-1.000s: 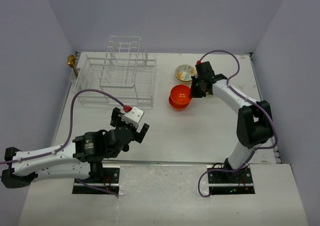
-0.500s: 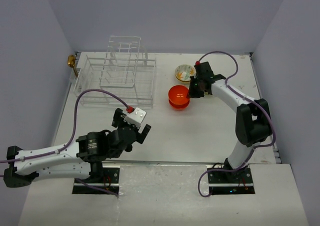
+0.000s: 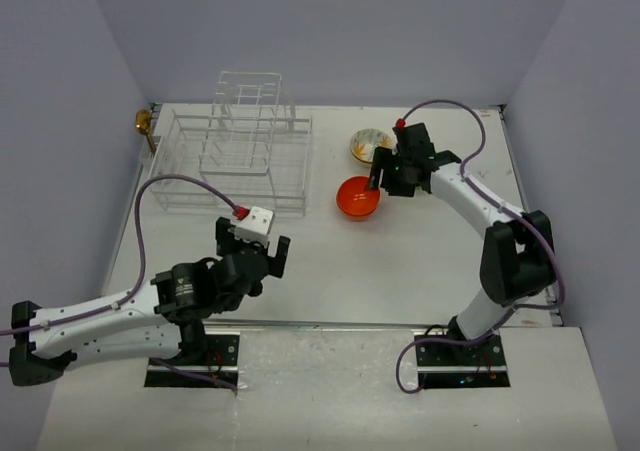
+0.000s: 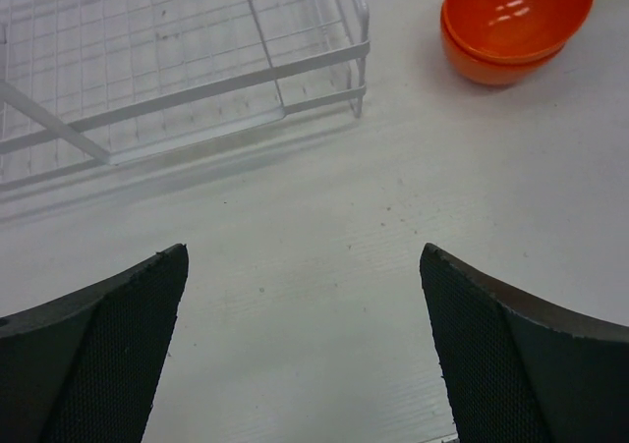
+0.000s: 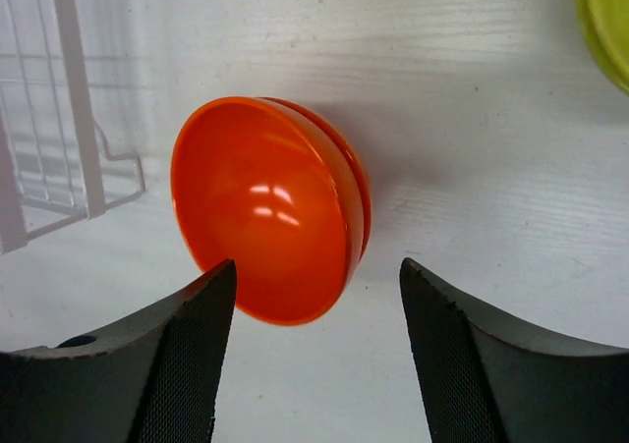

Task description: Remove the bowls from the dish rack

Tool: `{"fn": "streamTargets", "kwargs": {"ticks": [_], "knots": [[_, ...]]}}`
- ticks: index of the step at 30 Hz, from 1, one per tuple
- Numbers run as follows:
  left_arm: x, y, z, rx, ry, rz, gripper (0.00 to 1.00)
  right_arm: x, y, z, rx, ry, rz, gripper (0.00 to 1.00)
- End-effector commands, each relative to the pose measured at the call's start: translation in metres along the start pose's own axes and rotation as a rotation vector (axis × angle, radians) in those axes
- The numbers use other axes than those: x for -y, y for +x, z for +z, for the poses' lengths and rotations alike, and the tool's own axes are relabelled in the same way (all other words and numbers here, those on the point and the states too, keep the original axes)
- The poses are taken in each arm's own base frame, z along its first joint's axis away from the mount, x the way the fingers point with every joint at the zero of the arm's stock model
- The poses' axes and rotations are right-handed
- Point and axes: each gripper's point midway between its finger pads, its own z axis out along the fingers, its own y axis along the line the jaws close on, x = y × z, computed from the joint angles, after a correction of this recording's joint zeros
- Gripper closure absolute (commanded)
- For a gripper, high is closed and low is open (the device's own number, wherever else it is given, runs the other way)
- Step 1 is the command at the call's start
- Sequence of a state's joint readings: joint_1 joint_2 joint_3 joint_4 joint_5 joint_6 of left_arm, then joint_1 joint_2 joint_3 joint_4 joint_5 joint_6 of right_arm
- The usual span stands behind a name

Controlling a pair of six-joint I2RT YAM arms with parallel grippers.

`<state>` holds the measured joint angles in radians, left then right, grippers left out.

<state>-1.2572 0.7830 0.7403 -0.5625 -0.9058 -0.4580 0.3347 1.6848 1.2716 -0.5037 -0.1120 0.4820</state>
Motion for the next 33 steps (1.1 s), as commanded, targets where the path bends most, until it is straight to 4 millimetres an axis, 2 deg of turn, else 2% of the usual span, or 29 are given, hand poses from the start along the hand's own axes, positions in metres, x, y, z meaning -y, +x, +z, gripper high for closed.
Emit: {"fn": "streamTargets", "kwargs": {"ticks": [1, 2, 3, 4, 5, 6, 8, 10, 11, 12, 13, 16, 17, 21, 24, 25, 29, 32, 33], "knots": [[-0.004, -0.014, 0.017, 0.044, -0.020, -0.185, 0.00, -0.009, -0.031, -0.055, 0.165, -0.014, -0.024, 0.31], [-0.021, -0.013, 0.030, 0.038, -0.067, -0.212, 0.00, -0.007, -0.032, -0.061, 0.172, -0.012, -0.024, 0.31], [-0.025, -0.014, 0.037, 0.036, -0.062, -0.234, 0.00, -0.004, -0.031, -0.067, 0.176, -0.006, -0.023, 0.32], [-0.018, -0.019, 0.042, 0.037, 0.001, -0.261, 0.00, -0.003, -0.031, -0.078, 0.195, -0.012, -0.027, 0.33], [-0.034, -0.021, 0.050, 0.038, -0.042, -0.290, 0.00, -0.002, -0.032, -0.084, 0.210, -0.016, -0.025, 0.37], [-0.038, -0.024, 0.053, 0.037, -0.043, -0.303, 0.00, 0.000, -0.029, -0.090, 0.221, -0.016, -0.028, 0.40], [-0.049, -0.031, 0.051, 0.051, -0.077, -0.325, 0.00, 0.002, -0.025, -0.115, 0.270, -0.026, -0.043, 0.43], [-0.063, -0.032, 0.045, 0.053, -0.131, -0.325, 0.00, 0.011, -0.012, -0.133, 0.288, -0.003, -0.068, 0.38], [-0.079, -0.039, 0.039, 0.084, -0.191, -0.342, 0.00, 0.011, -0.007, -0.160, 0.337, -0.018, -0.077, 0.33], [-0.088, -0.037, 0.034, 0.073, -0.222, -0.337, 0.00, 0.018, -0.002, -0.172, 0.365, 0.001, -0.077, 0.17], [-0.100, -0.043, 0.029, 0.087, -0.259, -0.350, 0.00, 0.022, -0.003, -0.204, 0.463, 0.009, -0.078, 0.02], [-0.119, -0.054, 0.013, 0.112, -0.299, -0.368, 0.00, 0.041, 0.006, -0.246, 0.571, 0.072, -0.073, 0.01], [-0.122, -0.057, 0.007, 0.124, -0.304, -0.375, 0.00, 0.048, 0.012, -0.267, 0.628, 0.079, -0.063, 0.01], [-0.132, -0.054, -0.014, 0.132, -0.313, -0.386, 0.00, 0.075, 0.025, -0.308, 0.758, 0.168, -0.040, 0.01], [-0.147, -0.047, -0.037, 0.170, -0.342, -0.375, 0.00, 0.086, 0.037, -0.335, 0.878, 0.163, -0.017, 0.01], [-0.149, -0.048, -0.040, 0.186, -0.343, -0.383, 0.00, 0.089, 0.038, -0.331, 0.864, 0.175, -0.033, 0.01], [-0.152, -0.044, -0.046, 0.217, -0.332, -0.353, 0.00, 0.083, 0.049, -0.342, 0.928, 0.099, -0.080, 0.01], [-0.148, -0.047, -0.048, 0.241, -0.298, -0.365, 0.00, 0.085, 0.053, -0.336, 0.943, 0.083, -0.052, 0.01], [-0.152, -0.046, -0.049, 0.245, -0.323, -0.384, 0.00, 0.086, 0.056, -0.325, 0.921, 0.081, -0.049, 0.01]]}}
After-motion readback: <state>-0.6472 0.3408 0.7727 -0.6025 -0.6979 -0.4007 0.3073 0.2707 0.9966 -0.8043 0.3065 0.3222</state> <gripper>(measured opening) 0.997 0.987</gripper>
